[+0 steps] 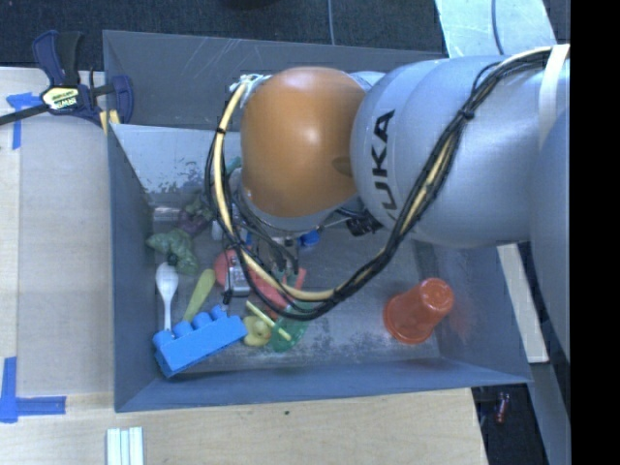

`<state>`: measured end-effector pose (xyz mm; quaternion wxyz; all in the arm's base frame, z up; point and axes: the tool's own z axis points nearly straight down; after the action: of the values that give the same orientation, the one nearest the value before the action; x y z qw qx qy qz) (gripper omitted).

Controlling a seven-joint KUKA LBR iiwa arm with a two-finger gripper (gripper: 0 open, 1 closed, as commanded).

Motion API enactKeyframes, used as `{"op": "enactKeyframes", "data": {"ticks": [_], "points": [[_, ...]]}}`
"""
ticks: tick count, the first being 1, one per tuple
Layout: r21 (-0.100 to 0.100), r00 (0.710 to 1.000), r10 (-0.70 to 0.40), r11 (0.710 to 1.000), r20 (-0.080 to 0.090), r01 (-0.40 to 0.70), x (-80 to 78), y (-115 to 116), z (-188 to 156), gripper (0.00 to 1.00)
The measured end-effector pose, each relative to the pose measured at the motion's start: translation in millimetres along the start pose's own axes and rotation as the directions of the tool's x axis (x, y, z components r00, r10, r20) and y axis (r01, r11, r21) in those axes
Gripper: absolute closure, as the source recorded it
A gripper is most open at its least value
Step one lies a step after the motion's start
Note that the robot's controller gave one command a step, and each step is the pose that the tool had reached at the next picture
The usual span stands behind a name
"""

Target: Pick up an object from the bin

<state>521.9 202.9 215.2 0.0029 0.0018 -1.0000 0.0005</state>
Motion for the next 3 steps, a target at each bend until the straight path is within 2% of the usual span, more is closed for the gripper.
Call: {"op": "enactKeyframes", "data": {"ticks": [1,2,3], "points": [[-0.002,1.0,0.003,1.0,0.008,-0.003,-1.8,-1.1,-4.9,0.0],[-0.002,0.998,-0.065,0.998,0.009,0.065,-15.6,-53.0,18.1,0.0],[-0.004,0.998,-0.061,0.998,0.012,0.062,-27.6,-105.7,39.8,0.0]]}}
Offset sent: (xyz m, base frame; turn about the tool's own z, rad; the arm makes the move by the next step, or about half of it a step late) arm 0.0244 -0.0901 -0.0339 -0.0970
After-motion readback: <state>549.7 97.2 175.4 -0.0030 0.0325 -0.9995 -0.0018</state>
